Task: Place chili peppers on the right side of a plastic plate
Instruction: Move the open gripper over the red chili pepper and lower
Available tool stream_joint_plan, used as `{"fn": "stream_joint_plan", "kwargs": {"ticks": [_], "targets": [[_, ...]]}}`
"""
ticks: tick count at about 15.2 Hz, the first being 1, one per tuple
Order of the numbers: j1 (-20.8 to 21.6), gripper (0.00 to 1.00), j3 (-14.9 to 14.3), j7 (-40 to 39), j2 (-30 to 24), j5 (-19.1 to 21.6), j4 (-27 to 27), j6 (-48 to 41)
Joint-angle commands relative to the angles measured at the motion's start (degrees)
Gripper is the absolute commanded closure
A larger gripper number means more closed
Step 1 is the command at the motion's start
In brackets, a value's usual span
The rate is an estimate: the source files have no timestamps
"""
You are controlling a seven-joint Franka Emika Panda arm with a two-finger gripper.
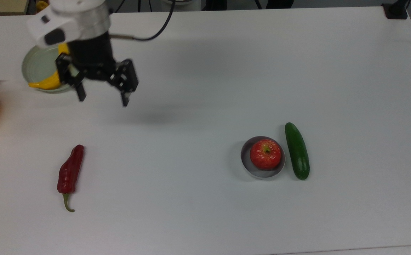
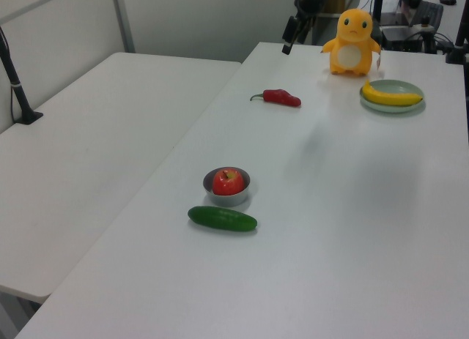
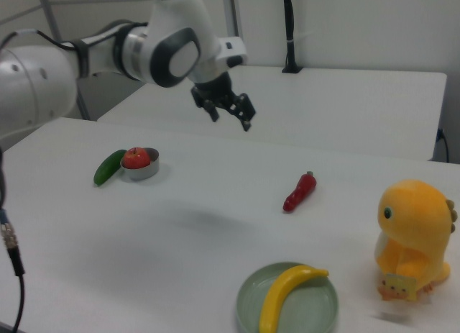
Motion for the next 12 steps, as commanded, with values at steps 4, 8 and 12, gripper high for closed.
{"fn": "stream_joint_plan", "kwargs": {"ticks": [4, 8, 12], "targets": [[-3.44, 0.0, 0.38, -1.06, 12.85, -0.35, 7.9, 11.88], [-5.73, 0.0, 0.38, -3.51, 16.28, -0.36, 7.55, 17.18], [-7.58, 0.0, 0.38, -5.54, 19.36, -0.35, 7.54, 19.01]]}}
